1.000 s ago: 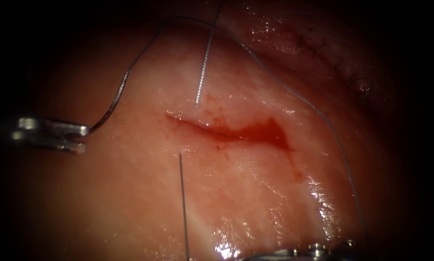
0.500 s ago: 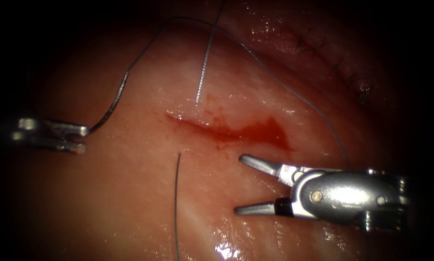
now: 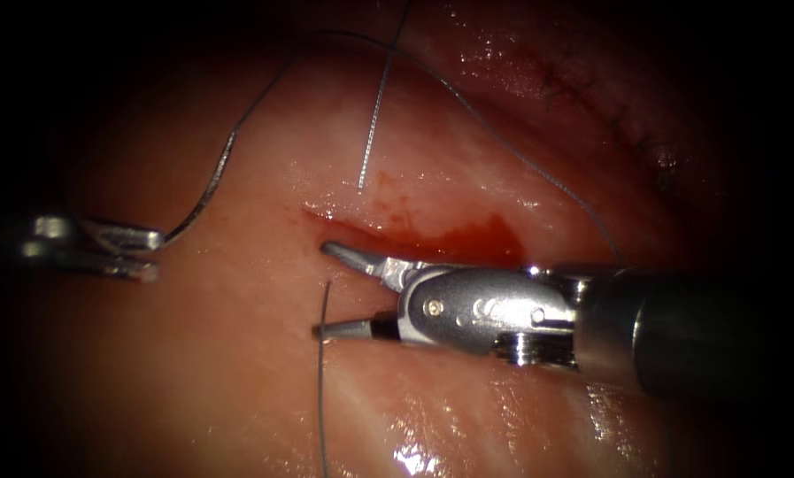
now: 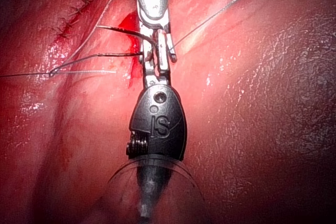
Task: Wound Closure
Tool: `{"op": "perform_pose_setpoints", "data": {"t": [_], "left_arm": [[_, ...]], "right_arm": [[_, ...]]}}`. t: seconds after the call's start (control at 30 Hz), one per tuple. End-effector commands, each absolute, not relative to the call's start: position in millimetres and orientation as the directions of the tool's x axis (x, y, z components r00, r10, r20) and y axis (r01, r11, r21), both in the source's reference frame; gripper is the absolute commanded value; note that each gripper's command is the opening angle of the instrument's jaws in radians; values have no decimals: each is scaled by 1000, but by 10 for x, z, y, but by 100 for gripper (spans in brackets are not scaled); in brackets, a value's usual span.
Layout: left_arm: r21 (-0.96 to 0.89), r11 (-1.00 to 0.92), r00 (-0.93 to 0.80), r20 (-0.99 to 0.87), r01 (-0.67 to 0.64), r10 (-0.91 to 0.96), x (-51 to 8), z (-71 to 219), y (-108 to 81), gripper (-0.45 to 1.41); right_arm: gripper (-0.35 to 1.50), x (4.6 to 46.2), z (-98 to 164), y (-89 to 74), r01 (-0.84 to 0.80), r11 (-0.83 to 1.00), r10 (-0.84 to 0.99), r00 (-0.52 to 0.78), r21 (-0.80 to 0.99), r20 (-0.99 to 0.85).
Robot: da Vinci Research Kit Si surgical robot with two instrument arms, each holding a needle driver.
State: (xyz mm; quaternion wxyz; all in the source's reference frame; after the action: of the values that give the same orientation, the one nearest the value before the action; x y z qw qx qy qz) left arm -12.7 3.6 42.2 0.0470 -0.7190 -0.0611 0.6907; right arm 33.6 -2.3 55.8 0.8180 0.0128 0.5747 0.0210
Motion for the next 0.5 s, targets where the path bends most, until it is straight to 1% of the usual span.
{"op": "perform_pose_setpoints", "data": {"t": [0.03,0.1,0.13,0.17,0.2,0.23,0.27,0.3,0.33,0.5], "left_arm": [[-155,-988,40,-987,24,156,-131,429,30,-45],[-155,-988,40,-987,24,156,-131,429,30,-45],[-155,-988,40,-987,24,156,-131,429,30,-45],[-155,-988,40,-987,24,156,-132,430,30,-45],[-155,-988,40,-987,24,156,-132,430,30,-45],[-155,-988,40,-987,24,156,-132,430,30,-45],[-155,-988,39,-987,24,155,-132,430,29,-45],[-155,-988,39,-987,24,155,-132,430,29,-45],[-155,-988,39,-987,24,155,-131,430,29,-45],[-155,-988,40,-987,25,156,-131,430,29,-45]], "right_arm": [[131,346,565,-28,-12,999,46,340,44,-939],[130,350,566,-30,6,999,31,341,35,-939],[120,350,565,-28,17,999,21,342,28,-940],[114,352,565,-26,17,999,23,341,31,-940],[114,352,565,-26,17,999,23,341,31,-940],[106,354,565,-24,16,999,24,341,32,-940],[22,355,564,-24,37,999,23,325,37,-945],[-28,355,563,-25,42,998,23,314,38,-949],[-35,354,562,-26,41,999,22,308,36,-951],[-35,346,550,-31,40,999,22,299,36,-954]]}}
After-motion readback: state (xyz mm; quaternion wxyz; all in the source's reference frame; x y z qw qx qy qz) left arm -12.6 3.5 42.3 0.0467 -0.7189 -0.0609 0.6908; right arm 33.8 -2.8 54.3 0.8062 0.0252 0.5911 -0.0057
